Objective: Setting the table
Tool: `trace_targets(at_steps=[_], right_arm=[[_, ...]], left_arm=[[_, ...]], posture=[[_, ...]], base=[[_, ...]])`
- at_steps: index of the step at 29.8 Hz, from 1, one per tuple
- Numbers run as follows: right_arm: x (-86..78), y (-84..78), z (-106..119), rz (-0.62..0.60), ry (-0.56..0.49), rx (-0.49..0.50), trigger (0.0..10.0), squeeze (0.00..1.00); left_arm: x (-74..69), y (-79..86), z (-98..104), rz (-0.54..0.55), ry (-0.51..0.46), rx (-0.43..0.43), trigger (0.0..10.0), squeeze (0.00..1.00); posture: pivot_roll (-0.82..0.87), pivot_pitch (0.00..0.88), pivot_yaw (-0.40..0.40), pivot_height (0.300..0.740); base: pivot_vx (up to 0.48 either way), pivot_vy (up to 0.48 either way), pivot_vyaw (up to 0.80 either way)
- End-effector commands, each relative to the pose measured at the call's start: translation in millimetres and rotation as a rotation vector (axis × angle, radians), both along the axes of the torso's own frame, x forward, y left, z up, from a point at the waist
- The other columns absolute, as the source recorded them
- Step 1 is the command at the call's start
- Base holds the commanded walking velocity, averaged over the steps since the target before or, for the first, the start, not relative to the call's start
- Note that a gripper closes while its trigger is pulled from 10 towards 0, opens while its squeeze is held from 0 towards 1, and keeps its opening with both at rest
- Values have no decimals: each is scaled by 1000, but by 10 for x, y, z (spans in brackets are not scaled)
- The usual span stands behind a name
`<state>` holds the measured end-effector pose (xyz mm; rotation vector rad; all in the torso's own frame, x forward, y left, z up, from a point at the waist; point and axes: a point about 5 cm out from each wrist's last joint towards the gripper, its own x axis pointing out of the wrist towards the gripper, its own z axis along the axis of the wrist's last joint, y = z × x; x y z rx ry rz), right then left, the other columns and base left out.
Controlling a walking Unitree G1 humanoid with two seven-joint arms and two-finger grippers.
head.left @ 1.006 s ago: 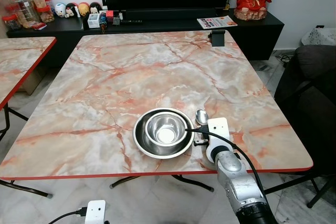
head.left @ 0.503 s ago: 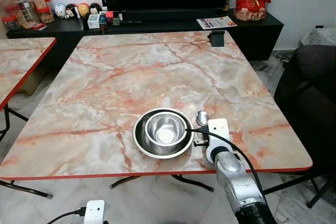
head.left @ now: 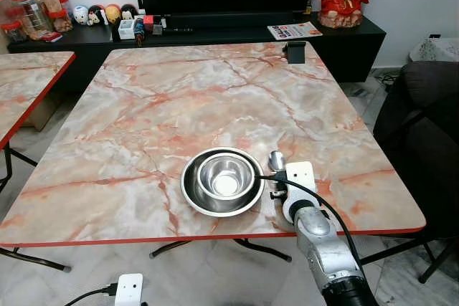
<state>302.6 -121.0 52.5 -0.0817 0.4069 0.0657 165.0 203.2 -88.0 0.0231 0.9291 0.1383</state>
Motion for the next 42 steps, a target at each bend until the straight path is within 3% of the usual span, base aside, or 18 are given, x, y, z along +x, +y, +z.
trace_targets(at_steps=[1, 6, 9, 14, 21, 24, 32, 42], right_arm=[[37, 31, 62, 5, -33, 15, 10000, 0], [73, 71, 193, 22, -124, 65, 10000, 0], [117, 109, 394, 29, -252, 138, 10000, 0], [127, 100, 396, 27, -261, 116, 10000, 0], [146, 127, 776, 50, -518, 189, 10000, 0], [122, 156, 839, 87, -574, 198, 10000, 0], [123, 126, 804, 84, -574, 188, 10000, 0], [121, 120, 809, 82, -582, 193, 10000, 0]], left_arm=[[-8, 27, -2, -20, 13, 9, 10000, 0], [-7, 32, -1, -20, 14, 11, 10000, 0], [-1, 30, 1, -18, 14, 9, 10000, 0], [9, 18, 3, -16, 10, 6, 10000, 0], [9, 28, 7, -11, 4, 9, 10000, 0], [20, 33, 16, -1, -11, 13, 10000, 0], [17, 22, 12, 23, -11, 3, 10000, 0], [4, 26, 7, 24, -8, 4, 10000, 0]], posture=[[-50, 0, 37, 732], [-52, 0, 38, 732], [-51, 0, 36, 732], [-48, 0, 35, 732], [-53, 0, 37, 732], [-51, 0, 35, 732], [-53, 0, 31, 732], [-50, 0, 31, 732]], base=[[0, 0, 0], [0, 0, 0], [0, 0, 0], [0, 0, 0], [0, 0, 0], [0, 0, 0], [0, 0, 0], [0, 368, 0]])
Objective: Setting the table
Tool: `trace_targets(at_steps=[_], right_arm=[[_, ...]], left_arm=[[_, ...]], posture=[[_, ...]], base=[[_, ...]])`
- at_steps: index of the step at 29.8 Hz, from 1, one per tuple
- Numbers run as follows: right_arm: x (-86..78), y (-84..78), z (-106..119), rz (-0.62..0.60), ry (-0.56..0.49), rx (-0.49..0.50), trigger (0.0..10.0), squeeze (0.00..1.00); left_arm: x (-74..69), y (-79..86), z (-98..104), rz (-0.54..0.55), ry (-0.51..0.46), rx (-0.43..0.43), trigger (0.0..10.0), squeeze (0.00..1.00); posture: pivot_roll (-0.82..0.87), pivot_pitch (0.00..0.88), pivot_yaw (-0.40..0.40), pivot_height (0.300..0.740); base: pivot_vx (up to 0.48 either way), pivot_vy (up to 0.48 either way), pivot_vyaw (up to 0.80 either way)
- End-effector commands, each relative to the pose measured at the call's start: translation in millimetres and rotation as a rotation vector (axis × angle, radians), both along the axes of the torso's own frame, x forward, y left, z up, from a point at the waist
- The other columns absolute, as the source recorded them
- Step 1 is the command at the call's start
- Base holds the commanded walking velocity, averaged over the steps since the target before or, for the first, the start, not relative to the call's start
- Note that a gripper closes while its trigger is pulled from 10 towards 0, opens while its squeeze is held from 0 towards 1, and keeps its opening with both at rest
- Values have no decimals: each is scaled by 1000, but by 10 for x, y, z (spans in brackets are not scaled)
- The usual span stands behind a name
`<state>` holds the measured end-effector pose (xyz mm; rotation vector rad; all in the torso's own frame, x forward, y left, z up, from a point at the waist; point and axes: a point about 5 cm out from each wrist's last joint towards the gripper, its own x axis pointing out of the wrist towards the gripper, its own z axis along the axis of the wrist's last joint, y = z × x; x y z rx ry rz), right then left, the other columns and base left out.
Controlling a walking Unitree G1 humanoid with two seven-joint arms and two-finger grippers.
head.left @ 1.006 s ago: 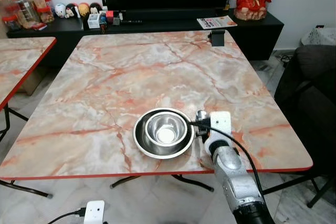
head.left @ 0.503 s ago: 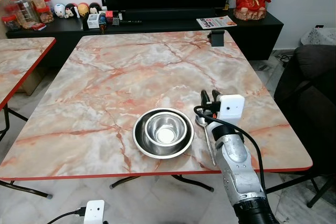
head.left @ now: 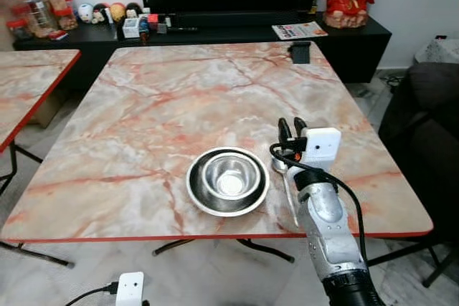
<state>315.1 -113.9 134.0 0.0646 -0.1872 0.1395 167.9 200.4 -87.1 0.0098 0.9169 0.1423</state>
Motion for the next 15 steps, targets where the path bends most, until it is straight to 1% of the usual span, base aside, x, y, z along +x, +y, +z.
trace_targets(at_steps=[1, 15], right_arm=[[-3, 50, -4, 18, 1, 8, 10000, 0], [13, 65, 30, 24, -13, 10, 10000, 0]], left_arm=[[-25, 54, -3, 16, 5, 12, 10000, 0], [-19, 51, -1, 17, 5, 11, 10000, 0]], posture=[[-52, 0, 32, 732], [-46, 0, 28, 732]], base=[[0, 398, 0], [0, 390, 0]])
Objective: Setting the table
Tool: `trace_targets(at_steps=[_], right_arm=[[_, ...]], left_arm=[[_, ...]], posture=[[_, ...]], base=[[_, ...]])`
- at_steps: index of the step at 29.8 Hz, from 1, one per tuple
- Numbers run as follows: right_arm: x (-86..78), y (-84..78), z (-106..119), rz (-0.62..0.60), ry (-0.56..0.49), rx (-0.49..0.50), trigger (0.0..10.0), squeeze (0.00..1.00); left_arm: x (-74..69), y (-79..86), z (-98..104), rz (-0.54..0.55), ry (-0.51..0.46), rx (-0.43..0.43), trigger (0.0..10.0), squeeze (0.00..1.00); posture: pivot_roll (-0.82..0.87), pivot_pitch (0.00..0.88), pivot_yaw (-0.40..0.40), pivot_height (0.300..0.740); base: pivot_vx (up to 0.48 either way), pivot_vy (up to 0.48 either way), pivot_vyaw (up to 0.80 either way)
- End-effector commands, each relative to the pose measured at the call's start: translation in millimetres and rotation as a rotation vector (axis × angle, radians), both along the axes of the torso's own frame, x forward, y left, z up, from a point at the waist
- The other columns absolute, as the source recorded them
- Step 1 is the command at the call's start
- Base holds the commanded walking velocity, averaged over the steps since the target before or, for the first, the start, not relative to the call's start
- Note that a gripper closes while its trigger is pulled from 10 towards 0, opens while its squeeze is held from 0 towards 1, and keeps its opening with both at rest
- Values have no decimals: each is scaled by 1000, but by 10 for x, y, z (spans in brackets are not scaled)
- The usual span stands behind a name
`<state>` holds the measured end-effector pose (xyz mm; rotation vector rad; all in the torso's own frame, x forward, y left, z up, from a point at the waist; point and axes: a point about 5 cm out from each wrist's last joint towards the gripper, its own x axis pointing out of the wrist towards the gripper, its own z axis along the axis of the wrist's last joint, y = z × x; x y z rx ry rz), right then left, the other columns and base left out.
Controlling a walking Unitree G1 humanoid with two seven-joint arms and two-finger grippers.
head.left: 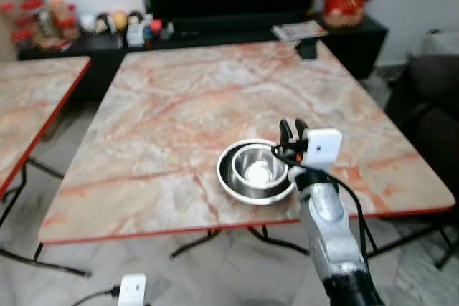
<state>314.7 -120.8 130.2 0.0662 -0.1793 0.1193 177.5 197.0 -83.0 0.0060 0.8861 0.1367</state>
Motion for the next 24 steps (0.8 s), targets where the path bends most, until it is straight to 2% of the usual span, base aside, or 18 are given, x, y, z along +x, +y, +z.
trace_targets(at_steps=[1, 24], right_arm=[[17, 136, 71, 44, -23, 8, 10000, 0], [29, 187, 89, 76, -31, 12, 10000, 0]], left_arm=[[-116, 85, -42, 22, 37, 14, 10000, 0], [-101, 82, -36, 30, 32, 13, 10000, 0]], posture=[[-46, 0, 28, 732], [-41, 0, 21, 732]], base=[[0, 386, 0], [0, 386, 0]])
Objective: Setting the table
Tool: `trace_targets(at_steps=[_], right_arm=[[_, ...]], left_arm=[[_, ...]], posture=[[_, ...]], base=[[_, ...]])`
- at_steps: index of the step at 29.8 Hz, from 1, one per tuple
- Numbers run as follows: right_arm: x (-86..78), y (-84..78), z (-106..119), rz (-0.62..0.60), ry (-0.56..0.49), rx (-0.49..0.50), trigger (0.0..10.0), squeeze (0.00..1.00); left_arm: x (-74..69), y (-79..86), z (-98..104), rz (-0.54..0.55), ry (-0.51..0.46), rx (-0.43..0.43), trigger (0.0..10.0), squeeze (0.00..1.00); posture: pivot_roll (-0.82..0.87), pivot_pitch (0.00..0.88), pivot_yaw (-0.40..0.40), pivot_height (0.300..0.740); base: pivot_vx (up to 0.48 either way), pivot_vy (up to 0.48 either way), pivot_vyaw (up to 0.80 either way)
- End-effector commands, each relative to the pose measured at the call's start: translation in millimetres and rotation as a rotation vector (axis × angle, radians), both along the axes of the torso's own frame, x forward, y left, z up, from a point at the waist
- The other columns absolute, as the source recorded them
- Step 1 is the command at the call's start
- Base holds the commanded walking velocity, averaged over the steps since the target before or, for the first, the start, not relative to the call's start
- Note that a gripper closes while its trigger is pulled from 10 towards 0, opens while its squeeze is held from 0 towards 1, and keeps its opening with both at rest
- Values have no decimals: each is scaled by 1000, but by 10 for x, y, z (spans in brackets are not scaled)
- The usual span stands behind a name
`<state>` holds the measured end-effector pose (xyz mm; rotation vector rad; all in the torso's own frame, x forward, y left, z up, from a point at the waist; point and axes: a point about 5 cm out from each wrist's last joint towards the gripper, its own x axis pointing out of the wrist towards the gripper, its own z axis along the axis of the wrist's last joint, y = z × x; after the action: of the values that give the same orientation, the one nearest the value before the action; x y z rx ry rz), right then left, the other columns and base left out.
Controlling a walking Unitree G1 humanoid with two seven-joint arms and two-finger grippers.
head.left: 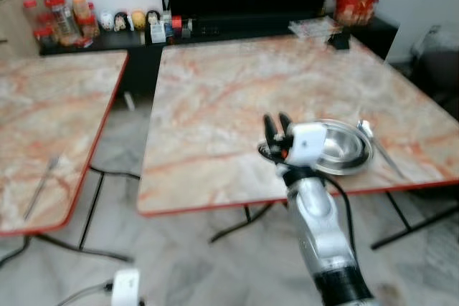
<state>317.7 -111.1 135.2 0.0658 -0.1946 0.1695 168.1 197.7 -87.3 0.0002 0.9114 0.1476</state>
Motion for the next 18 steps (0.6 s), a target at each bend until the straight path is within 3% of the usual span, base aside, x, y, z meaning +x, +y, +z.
trace_targets(at_steps=[1, 12, 18], right_arm=[[1, 90, 38, 28, -13, 16, 10000, 0], [-35, 123, -121, 97, 41, -18, 10000, 0], [-139, 60, -452, 139, 136, -110, 10000, 0]], left_arm=[[-8, 74, 6, 18, 7, 15, 10000, 0], [-17, 57, -1, 22, 10, 11, 10000, 0], [-14, 48, -1, 21, 8, 9, 10000, 0]], posture=[[-40, 0, 20, 732], [-39, 0, 13, 732], [-38, 0, 11, 732]], base=[[0, 382, 0], [0, 382, 0], [0, 383, 0]])
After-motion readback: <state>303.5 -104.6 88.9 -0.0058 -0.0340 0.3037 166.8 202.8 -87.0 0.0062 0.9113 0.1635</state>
